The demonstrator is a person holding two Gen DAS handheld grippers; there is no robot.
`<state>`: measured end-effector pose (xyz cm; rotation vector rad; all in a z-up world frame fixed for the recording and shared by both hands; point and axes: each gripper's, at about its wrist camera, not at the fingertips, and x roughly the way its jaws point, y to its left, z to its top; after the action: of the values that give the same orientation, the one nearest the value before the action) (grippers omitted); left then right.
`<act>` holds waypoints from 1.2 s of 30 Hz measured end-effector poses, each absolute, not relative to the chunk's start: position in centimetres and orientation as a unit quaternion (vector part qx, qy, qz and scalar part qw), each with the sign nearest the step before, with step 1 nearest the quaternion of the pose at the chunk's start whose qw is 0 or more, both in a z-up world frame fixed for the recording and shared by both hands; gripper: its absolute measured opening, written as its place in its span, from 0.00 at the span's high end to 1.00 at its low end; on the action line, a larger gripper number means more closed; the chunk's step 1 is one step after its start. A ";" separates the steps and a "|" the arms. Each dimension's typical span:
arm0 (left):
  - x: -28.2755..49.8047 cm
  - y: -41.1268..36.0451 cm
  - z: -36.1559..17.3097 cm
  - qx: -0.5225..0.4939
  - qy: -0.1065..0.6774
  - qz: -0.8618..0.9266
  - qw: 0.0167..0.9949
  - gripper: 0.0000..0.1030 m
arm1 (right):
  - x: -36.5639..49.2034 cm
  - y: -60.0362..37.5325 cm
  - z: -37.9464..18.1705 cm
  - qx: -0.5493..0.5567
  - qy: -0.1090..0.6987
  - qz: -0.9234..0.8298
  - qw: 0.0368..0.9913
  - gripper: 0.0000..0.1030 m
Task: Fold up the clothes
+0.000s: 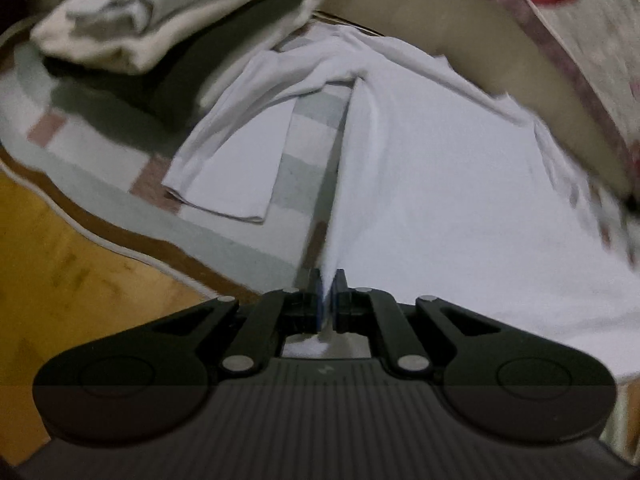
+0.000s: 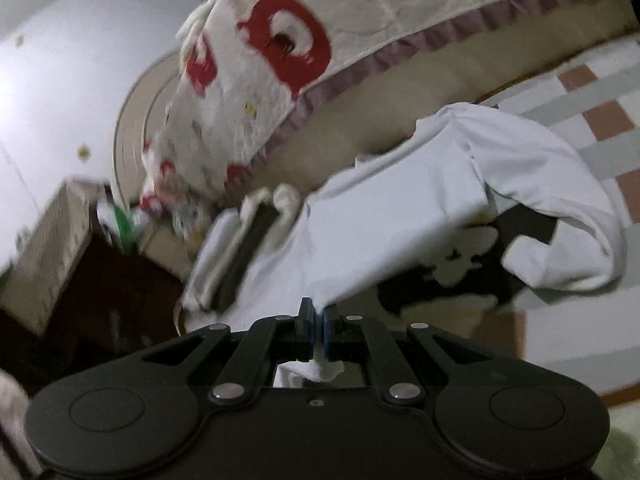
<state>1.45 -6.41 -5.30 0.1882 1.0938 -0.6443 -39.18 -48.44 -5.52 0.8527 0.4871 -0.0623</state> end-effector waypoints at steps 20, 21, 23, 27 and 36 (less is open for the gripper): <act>-3.3 -9.8 -11.8 0.375 0.515 -0.257 0.727 0.95 | -41.6 -45.7 -16.8 0.415 0.381 -0.087 0.822 0.94; -3.2 -9.7 -11.8 0.376 0.516 -0.250 0.728 0.93 | -41.8 -45.8 -16.8 0.419 0.379 -0.088 0.820 0.94; -2.8 -9.5 -11.2 0.370 0.516 -0.239 0.735 0.92 | -42.2 -46.2 -16.7 0.429 0.374 -0.091 0.817 0.91; -1.8 -10.1 -8.2 0.315 0.491 -0.233 0.778 0.67 | -42.6 -47.7 -15.1 0.383 0.369 -0.137 0.836 0.69; -3.6 -22.5 -3.0 0.153 0.388 -0.363 0.833 0.58 | -37.9 -56.1 -11.0 0.264 0.303 -0.228 0.887 0.59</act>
<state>-3.61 -22.51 -3.01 0.3245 0.8212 -0.7694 -37.87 -56.07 -10.98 0.5494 0.6291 -0.4751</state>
